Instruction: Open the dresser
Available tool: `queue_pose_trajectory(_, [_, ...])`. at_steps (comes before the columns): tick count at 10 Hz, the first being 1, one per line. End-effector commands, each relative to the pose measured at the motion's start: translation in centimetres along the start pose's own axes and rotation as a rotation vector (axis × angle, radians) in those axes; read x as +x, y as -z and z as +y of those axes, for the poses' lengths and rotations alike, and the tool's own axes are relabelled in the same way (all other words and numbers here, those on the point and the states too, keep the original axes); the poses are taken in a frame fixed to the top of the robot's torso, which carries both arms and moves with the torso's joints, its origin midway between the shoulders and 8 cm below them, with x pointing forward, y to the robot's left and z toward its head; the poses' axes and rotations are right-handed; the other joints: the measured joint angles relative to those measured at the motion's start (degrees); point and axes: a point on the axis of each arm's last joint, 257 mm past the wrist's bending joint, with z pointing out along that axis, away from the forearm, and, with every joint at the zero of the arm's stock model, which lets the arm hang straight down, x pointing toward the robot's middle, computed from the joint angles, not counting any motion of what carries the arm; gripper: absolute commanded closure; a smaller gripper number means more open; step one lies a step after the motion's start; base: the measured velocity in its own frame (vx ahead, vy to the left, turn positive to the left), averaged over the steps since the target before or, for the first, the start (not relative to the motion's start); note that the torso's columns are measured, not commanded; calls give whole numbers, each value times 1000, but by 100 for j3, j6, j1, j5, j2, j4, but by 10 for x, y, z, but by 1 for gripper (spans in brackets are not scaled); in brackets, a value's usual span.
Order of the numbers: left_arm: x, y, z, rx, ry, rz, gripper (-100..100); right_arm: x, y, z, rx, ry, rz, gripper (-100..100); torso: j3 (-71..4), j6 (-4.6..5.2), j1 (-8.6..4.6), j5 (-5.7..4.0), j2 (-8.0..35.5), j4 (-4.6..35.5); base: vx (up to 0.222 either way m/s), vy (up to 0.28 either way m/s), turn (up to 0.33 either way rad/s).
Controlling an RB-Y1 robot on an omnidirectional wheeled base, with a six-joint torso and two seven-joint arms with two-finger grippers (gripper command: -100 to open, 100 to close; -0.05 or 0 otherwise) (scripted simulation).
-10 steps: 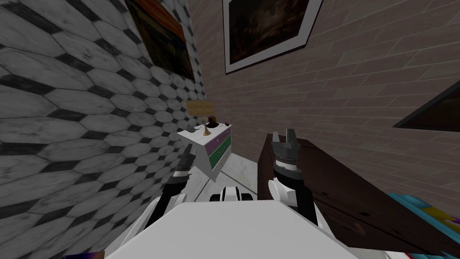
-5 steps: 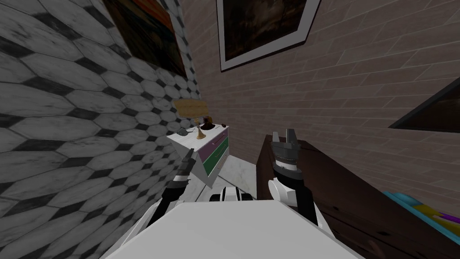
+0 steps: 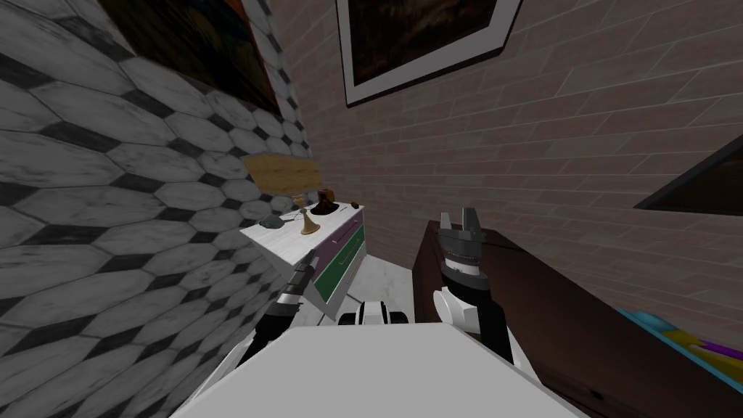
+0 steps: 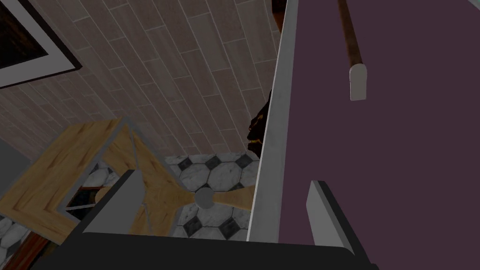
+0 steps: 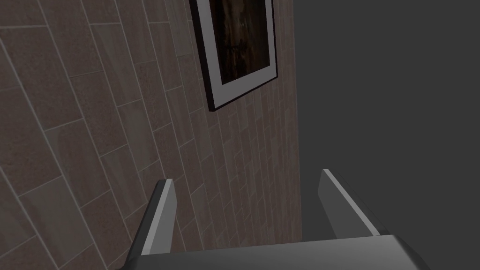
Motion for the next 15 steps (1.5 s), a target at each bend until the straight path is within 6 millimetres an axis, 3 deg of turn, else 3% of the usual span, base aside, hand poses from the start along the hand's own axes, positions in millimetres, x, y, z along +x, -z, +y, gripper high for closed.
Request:
queue_pose_trajectory(1, [4, 17, 26, -63, -15, 53, -100, 0, 0, 0, 0, 0, 0, 0, -1, 2, 5, 3, -6, 0, 199, -5, -105])
queue_pose_trajectory(7, [7, 70, 88, -230, -41, 167, -100, 0, 0, 0, 0, 0, 0, 0, -12, 0, 9, 3, -19, -6, 177, -10, -114])
queue_pose_trajectory(11, [6, 65, 86, -224, -40, 162, -100, 0, 0, 0, 0, 0, 0, 0, -2, 1, -8, -1, -8, 0, 92, -6, -22])
queue_pose_trajectory(12, [5, 65, 86, -225, -40, 161, 100, 0, 0, 0, 0, 0, 0, 0, -5, 3, -2, 0, -8, -2, 5, -2, 10])
queue_pose_trajectory(15, [6, 35, 99, -193, -41, 125, 100, 0, 0, 0, 0, 0, 0, 0, 19, -35, 52, 31, 19, -20, -107, 14, 29])
